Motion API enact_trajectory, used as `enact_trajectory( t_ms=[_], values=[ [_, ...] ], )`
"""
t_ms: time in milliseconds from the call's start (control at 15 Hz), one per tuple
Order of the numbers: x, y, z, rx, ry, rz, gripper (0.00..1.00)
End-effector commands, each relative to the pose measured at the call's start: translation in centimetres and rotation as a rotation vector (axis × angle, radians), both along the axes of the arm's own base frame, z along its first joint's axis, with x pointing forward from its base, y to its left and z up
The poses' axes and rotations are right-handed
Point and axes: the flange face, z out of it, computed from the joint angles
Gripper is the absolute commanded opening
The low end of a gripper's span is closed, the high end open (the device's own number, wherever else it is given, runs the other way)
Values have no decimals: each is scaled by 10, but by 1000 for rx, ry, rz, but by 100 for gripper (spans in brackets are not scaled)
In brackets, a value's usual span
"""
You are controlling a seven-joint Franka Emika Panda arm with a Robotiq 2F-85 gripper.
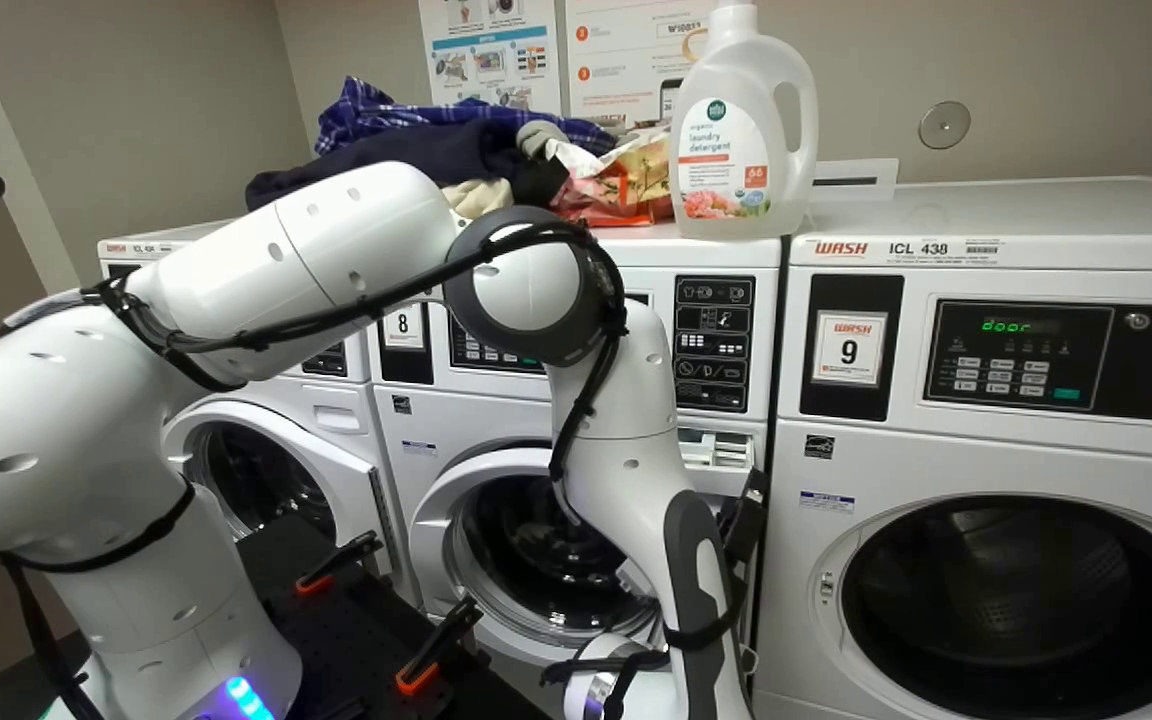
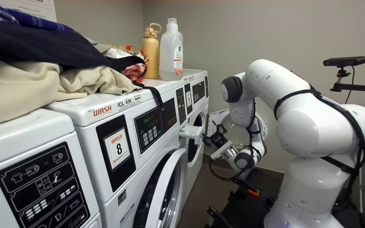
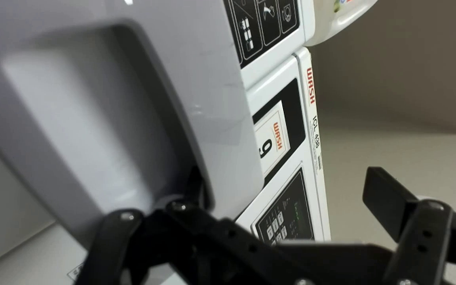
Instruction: Open the detergent compartment of the washing machine in the middle
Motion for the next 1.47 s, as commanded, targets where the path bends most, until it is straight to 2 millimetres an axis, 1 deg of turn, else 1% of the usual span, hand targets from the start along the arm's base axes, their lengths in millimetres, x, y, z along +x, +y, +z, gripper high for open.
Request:
enact_trajectory(
  t_ms=[0,267,467,933,1133,1400],
  values=[
    [-12,-51,55,-127,-63,-58,100],
    [-14,-61,65,-216,-29,-30,100],
    [-19,-69,71,-236,-15,-18,100],
    [-30,-75,66,-189,-4,-52,100],
    [-34,-76,64,-209,1,-55,100],
    [-33,-75,65,-244,-4,-45,100]
  ],
)
